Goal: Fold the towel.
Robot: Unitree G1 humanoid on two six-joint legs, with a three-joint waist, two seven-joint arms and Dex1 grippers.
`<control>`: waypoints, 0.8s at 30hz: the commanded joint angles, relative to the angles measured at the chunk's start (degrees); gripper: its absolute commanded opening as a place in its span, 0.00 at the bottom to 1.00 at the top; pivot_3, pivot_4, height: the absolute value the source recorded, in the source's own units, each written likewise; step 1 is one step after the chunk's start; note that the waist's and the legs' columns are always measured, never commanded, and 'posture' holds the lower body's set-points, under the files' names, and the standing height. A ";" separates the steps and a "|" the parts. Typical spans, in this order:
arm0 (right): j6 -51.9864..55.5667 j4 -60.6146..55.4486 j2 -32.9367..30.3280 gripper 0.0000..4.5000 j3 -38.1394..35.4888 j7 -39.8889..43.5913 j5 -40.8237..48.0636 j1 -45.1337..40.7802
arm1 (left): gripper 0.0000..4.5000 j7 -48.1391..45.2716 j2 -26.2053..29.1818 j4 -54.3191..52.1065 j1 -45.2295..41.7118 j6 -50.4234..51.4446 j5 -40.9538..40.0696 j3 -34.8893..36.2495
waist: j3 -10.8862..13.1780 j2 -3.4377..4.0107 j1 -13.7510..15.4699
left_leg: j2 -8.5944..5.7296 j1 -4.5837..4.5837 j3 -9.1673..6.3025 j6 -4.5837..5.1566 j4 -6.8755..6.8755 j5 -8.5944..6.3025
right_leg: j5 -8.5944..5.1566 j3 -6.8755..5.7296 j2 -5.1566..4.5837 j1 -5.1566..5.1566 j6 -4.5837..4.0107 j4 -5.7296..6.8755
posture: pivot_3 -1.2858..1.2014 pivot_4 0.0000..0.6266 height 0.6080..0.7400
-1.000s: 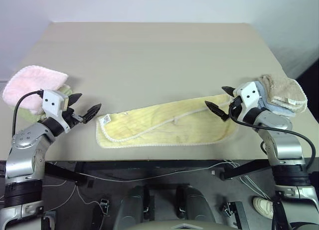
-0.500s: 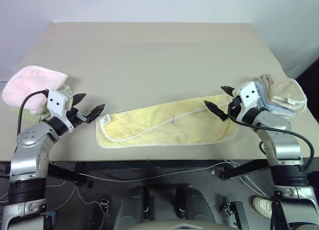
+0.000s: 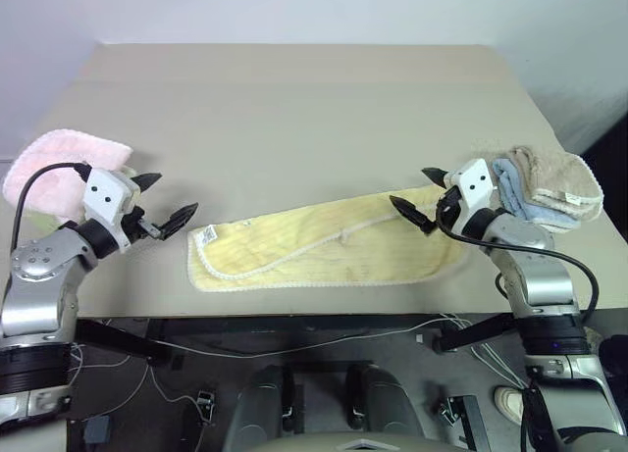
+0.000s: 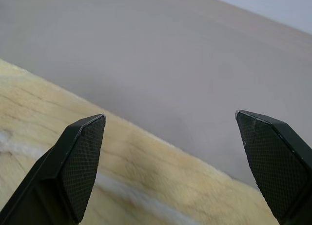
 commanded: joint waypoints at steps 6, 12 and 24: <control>-1.48 -1.46 0.43 1.00 -0.22 -0.47 0.13 0.42 | 1.00 -18.60 7.15 -6.83 0.99 -5.15 0.84 -9.53 | 0.01 0.02 -0.09 | 0.01 0.00 0.00 -0.01 -0.01 0.00 | 0.00 0.00 -0.01 -0.02 -0.01 0.01 | 0.52 0.24 1.00; -0.59 -4.43 -0.23 1.00 -1.53 -2.04 0.48 2.97 | 1.00 -23.81 7.47 -2.18 -4.27 -13.38 7.65 -17.97 | 0.02 0.04 0.02 | 0.00 -0.01 0.03 0.00 -0.01 -0.01 | 0.00 0.01 -0.01 -0.02 -0.01 0.00 | 0.52 0.24 1.00; 1.80 -9.60 -0.99 1.00 -3.41 -4.36 1.03 6.75 | 1.00 -24.70 4.20 5.95 -10.80 -21.40 12.94 -24.88 | 0.02 0.05 0.02 | 0.00 -0.01 0.05 0.04 0.00 -0.01 | -0.01 0.01 0.01 -0.03 0.01 0.02 | 0.52 0.24 1.00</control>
